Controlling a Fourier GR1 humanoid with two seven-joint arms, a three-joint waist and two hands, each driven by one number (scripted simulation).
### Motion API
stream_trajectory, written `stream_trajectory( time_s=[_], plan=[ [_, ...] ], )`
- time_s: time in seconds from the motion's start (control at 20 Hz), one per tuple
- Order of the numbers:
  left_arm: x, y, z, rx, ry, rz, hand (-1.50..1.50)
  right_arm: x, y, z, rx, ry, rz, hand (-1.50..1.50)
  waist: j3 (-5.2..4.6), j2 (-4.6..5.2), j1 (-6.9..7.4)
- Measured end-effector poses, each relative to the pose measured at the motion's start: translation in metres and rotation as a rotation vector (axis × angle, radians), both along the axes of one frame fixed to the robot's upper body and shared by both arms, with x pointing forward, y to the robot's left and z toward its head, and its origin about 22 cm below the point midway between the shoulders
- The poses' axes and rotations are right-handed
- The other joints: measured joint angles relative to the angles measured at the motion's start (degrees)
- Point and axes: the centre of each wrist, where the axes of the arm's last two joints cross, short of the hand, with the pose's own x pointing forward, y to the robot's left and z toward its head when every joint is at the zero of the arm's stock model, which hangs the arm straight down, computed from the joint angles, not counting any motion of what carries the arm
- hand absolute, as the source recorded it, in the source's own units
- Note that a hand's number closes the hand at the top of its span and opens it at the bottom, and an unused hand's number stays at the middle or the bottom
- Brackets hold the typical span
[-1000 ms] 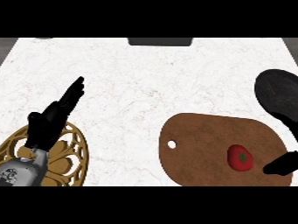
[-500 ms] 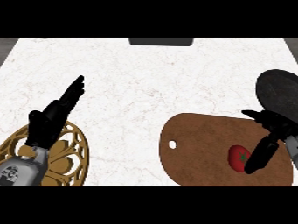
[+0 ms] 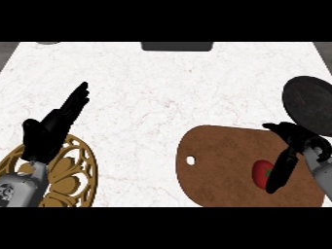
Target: Pick the tomato from the cutting board and place it in the pan
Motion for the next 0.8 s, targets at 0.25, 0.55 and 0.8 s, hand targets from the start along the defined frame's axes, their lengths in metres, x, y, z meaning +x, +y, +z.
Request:
stream_trajectory(
  time_s=[0.25, 0.55, 0.8],
  plan=[
    [-0.006, -0.001, -0.005, -0.002, 0.0, -0.001, 0.0, -0.003, 0.01, -0.011, -0.031, 0.02, 0.017, -1.5, 0.02, -0.04, -0.11],
    [-0.004, -0.001, -0.004, -0.004, -0.002, 0.005, 0.0, -0.01, 0.006, -0.025, -0.058, 0.036, 0.018, -1.5, 0.04, -0.05, -0.33],
    [-0.009, 0.0, -0.003, 0.0, -0.004, 0.008, 0.0, -0.017, 0.007, -0.034, -0.069, 0.036, 0.013, -1.5, 0.06, -0.06, -0.35]
  ],
)
